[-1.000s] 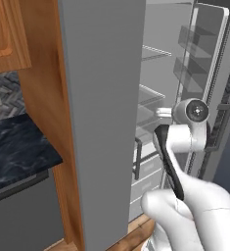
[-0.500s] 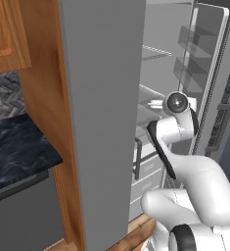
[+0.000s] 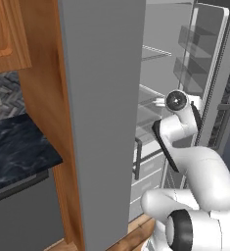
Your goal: There is a bowl on the dining counter. Grab a lemon wedge from the fridge and place it in the bowl. Then get the liquor bottle and glass cup from the cabinet and place them next to the bowl.
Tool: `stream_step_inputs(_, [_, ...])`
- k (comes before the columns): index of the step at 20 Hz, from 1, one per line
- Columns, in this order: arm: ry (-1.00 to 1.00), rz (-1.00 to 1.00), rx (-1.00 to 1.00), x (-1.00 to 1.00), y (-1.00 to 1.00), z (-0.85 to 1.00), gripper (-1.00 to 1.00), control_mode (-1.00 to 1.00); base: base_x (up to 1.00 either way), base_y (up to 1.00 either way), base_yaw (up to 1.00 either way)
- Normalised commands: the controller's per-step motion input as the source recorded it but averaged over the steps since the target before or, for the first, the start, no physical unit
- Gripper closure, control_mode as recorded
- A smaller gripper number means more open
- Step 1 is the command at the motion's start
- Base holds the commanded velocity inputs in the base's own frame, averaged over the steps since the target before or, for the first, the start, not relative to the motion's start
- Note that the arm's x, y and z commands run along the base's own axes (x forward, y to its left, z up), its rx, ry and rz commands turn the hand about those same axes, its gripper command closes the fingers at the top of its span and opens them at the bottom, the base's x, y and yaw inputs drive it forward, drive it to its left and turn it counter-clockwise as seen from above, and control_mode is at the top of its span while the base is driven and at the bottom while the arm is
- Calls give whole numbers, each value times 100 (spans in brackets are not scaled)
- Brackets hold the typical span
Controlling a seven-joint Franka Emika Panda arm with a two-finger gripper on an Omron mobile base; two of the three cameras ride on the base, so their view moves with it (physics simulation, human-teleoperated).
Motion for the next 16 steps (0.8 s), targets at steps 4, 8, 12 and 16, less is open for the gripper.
stream_step_inputs(4, [-2,0,0,0,-45,0,-100,-100,0,0,0])
stream_step_inputs(8, [-4,0,0,2,-38,0,-100,-100,0,0,0])
stream_step_inputs(12, [-5,0,0,11,-30,0,-100,-100,0,0,0])
stream_step_inputs(16, [-7,0,0,8,-33,0,-100,-100,0,0,0])
